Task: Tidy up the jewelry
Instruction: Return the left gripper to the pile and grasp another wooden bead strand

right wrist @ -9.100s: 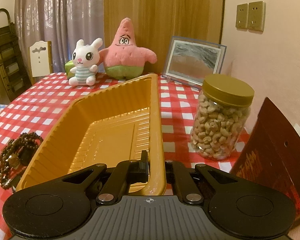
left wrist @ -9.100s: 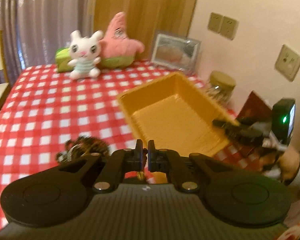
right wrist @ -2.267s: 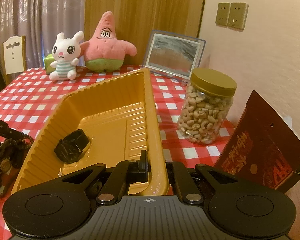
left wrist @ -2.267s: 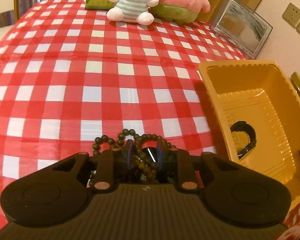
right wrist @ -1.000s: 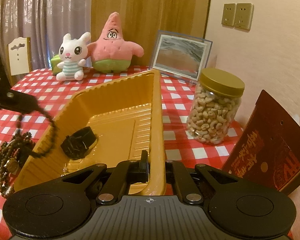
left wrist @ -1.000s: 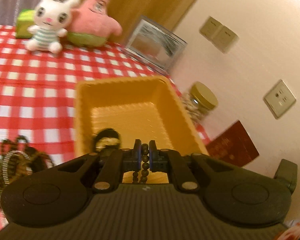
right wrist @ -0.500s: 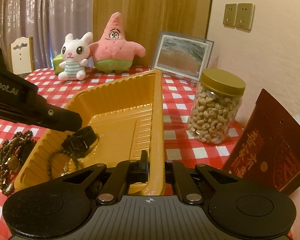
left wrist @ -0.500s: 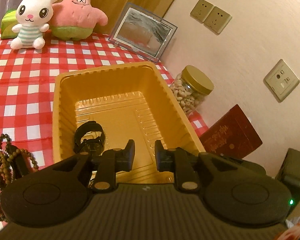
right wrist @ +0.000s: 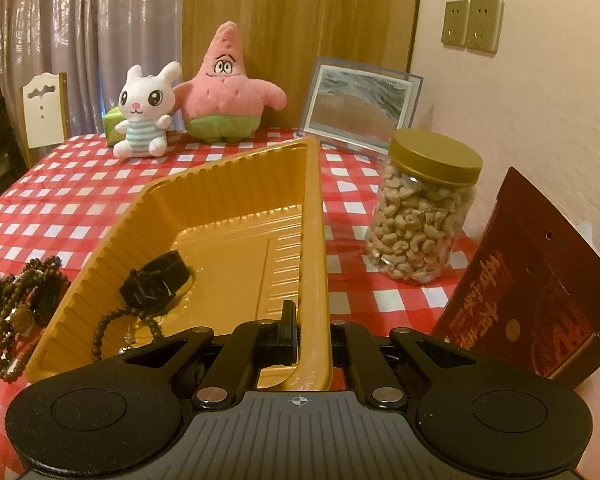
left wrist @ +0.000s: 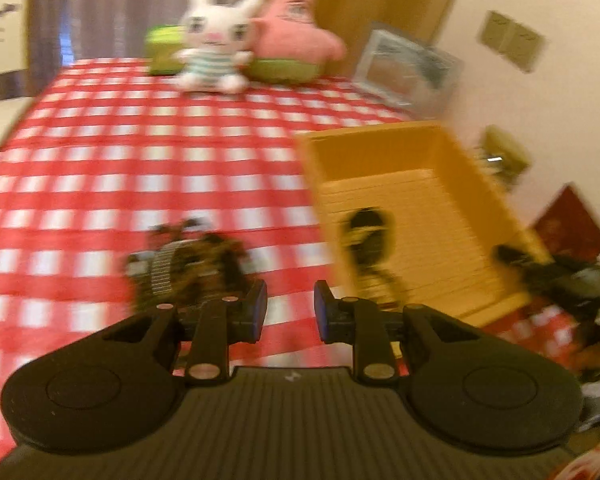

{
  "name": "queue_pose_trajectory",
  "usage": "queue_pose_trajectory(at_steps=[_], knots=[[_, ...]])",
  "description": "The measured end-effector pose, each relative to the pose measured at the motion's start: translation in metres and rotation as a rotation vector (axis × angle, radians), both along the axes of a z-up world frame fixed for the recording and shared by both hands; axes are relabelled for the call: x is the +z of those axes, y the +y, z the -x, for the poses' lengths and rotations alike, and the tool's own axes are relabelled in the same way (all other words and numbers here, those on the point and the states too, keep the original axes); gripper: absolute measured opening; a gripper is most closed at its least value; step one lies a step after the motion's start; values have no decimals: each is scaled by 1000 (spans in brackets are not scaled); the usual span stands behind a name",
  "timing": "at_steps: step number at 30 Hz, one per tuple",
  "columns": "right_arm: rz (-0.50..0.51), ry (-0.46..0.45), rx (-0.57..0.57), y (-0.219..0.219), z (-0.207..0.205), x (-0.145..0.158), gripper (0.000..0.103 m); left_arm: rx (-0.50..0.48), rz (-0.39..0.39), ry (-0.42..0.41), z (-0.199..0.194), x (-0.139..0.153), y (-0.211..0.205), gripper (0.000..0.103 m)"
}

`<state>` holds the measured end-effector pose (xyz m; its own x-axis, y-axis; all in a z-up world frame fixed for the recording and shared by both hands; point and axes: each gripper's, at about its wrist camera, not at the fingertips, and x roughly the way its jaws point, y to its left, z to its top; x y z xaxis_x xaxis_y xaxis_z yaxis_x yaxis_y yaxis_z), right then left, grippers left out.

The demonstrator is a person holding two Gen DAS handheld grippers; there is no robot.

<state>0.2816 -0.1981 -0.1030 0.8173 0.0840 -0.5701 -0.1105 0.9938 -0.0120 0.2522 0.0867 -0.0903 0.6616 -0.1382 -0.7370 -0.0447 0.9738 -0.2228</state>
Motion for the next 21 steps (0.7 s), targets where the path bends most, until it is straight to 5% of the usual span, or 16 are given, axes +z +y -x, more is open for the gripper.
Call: queue_pose_trajectory(at_steps=[7,21], knots=[[6,13,8,-2,0,-1,4,106,-75,59,22,-14,31,22],[10,17,19,-2,3,0,4,6,-153,76,31,-36,-3,22]])
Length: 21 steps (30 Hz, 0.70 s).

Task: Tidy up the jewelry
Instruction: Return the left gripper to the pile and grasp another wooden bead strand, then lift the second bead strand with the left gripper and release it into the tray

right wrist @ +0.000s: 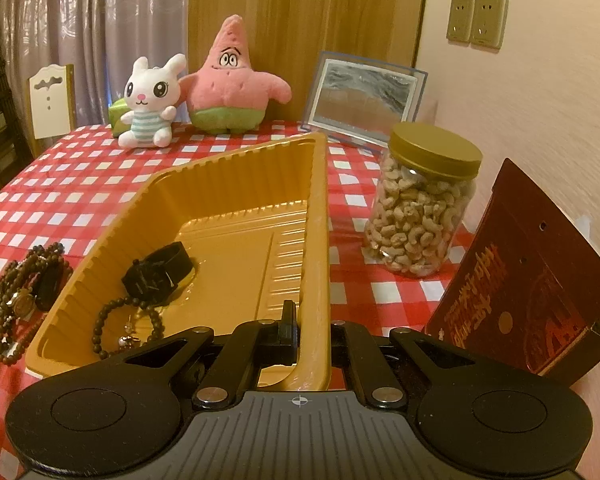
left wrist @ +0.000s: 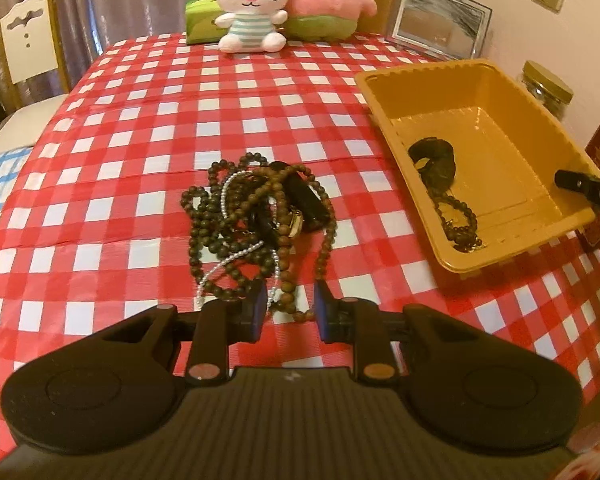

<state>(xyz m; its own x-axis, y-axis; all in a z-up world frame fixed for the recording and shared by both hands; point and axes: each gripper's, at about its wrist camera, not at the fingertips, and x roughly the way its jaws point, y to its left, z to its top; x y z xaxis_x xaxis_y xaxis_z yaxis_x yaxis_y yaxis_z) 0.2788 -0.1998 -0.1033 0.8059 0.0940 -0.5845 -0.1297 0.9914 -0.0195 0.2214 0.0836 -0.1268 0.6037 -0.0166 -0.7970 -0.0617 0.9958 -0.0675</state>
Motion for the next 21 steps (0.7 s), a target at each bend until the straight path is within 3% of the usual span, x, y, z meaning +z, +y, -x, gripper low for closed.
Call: queue_pose_trajectory(at_steps=[12,21], knots=[[-1,3,-2,0,3,-1,4,-19,-53,5,-29,-18,-3,21],[6,9,-9,-1,-1,-2,4,-39,-75,12,-41,-24,0,6]])
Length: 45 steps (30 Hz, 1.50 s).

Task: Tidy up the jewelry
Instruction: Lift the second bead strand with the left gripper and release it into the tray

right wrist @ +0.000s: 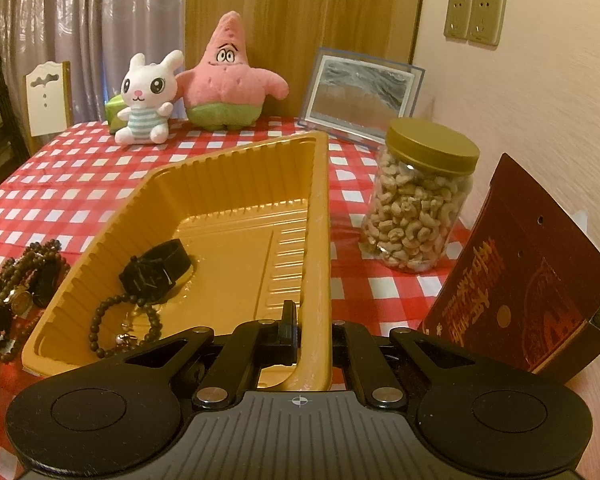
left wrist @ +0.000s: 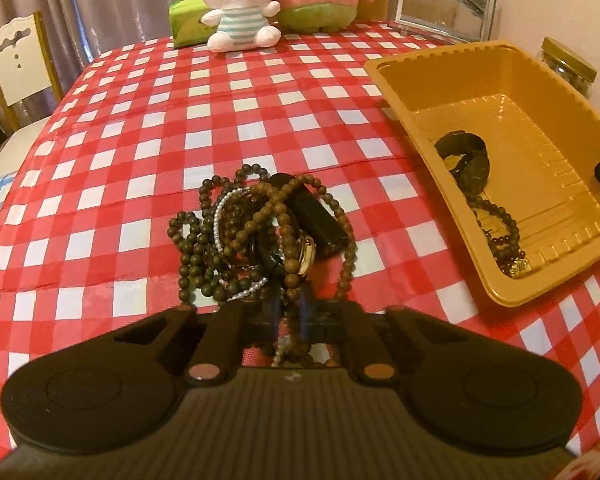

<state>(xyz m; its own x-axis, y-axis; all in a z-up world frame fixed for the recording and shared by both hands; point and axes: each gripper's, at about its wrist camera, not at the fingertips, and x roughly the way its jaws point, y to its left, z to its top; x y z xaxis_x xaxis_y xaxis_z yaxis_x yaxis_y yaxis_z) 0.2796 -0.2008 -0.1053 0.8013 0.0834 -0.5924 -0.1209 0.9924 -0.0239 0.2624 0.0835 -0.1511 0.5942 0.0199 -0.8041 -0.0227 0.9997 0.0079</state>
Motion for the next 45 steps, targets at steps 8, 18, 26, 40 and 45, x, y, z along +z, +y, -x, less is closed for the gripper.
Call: queue_pose_trajectory(at_steps=[8,18,26,40,45], knots=[[-2,1,-10,1,-1,-1,4,-12,79,-77,8,41,12,6],[-3,1,-14,1,-3,-2,4,-2,160,-239,14,128,35,6],[-2,-3,-13,1,-3,-2,4,-44,189,-350,15,184,36,6],[26,-28,1,11,4,6,4,-169,214,-480,19,233,6,6],[29,-28,-1,14,7,9,5,-211,244,-491,15,236,-8,6]])
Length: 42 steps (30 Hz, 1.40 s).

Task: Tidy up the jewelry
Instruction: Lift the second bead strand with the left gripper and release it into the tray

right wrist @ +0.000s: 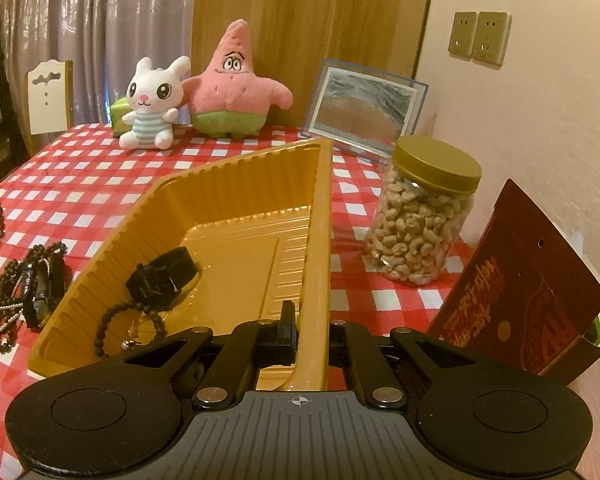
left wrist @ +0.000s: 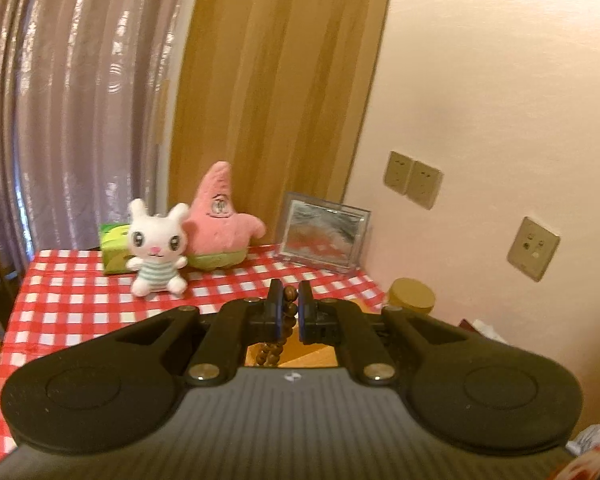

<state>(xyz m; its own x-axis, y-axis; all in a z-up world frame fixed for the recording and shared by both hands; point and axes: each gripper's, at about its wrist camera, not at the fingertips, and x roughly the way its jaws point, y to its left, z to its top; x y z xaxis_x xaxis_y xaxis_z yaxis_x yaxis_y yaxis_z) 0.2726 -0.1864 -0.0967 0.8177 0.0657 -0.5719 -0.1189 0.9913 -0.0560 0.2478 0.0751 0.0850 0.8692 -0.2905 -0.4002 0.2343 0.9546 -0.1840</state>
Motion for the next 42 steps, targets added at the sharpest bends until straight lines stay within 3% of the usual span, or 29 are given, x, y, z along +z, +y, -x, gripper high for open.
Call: queue_pose_trajectory(at_steps=[9,17,26,34,42], knots=[[-1,2,-5,1,1,1,5,-128,71,71,-29,-25,-43,6],[-4,2,-7,1,1,1,5,-173,80,221,-57,-75,-83,6],[-8,10,-9,1,-3,0,5,-154,35,355,-73,-121,-92,8],[-16,20,-13,-1,-5,-1,5,-100,-29,400,-67,-128,-82,23],[-21,33,-17,-2,-6,-3,4,6,-104,442,-55,-137,-55,27]])
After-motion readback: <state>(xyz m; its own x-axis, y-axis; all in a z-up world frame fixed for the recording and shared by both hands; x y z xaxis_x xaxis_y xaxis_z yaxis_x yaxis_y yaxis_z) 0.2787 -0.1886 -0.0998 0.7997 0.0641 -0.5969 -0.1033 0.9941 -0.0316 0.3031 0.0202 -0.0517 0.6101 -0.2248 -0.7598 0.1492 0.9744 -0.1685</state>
